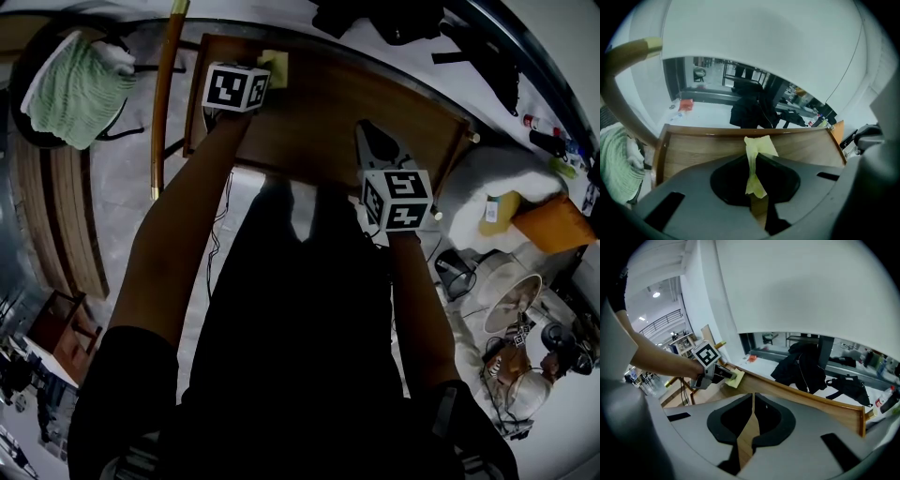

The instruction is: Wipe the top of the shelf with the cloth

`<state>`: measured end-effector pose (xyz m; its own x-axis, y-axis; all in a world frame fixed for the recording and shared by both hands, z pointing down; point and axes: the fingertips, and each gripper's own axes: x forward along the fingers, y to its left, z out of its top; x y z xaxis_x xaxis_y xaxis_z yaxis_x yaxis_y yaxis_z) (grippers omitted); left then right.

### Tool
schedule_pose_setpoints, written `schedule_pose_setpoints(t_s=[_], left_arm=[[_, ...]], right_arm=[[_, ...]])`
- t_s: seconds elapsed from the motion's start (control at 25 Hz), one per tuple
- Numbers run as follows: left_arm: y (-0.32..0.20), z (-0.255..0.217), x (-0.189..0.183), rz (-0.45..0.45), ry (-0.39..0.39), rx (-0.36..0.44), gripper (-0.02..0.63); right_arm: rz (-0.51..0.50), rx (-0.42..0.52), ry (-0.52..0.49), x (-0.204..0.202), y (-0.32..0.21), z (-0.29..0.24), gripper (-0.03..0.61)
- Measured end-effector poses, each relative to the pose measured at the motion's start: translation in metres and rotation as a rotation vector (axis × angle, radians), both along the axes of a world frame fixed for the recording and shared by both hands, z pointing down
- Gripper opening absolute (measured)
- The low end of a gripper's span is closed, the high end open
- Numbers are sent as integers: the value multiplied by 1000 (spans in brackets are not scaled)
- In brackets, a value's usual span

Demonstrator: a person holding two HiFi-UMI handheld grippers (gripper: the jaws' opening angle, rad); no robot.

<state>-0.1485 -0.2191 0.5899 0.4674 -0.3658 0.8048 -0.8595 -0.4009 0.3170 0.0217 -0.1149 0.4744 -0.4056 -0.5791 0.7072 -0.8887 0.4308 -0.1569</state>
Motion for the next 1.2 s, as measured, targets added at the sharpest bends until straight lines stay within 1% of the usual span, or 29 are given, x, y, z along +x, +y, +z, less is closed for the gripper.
schedule_pose_setpoints(t_s=[0.08, 0.2, 0.36, 0.6, 0.72, 0.76, 0.8, 0.92, 0.96, 1.04, 1.12, 1.2], left_arm=[[-3, 1, -20, -23, -30, 4, 28], [-6, 3, -51, -85, -81, 2, 28], [-6, 4, -78, -128, -122, -8, 28], [-6, 7, -93, -180, -130, -17, 28], [-7, 7, -97, -188, -119, -5, 28], [-8, 6, -97, -194, -98, 4, 28], [-7, 4, -95, -201, -56, 13, 28], [12, -5, -70, -196, 130, 18, 27], [21, -9, -56, -187, 176, 15, 28], [41, -14, -17, -154, 252, -3, 28], [62, -17, 35, -96, 317, -37, 28], [82, -20, 93, -21, 347, -73, 28]], right_arm=[[-9, -3, -9, -13, -2, 0, 26], [-16, -11, -23, -31, -9, 4, 26], [-18, -7, -54, -61, -22, 10, 26], [-75, 8, -86, -117, -30, 4, 26], [-80, 12, -81, -119, -24, 0, 26], [-74, 11, -77, -113, -21, -1, 26], [-64, 9, -71, -104, -18, -1, 26], [-25, -13, -60, -66, -2, 2, 26], [-7, -19, -57, -50, 2, 4, 26], [44, -28, -49, -15, 11, 7, 26], [115, -41, -39, 22, 19, 12, 26], [201, -56, -25, 62, 26, 17, 26]])
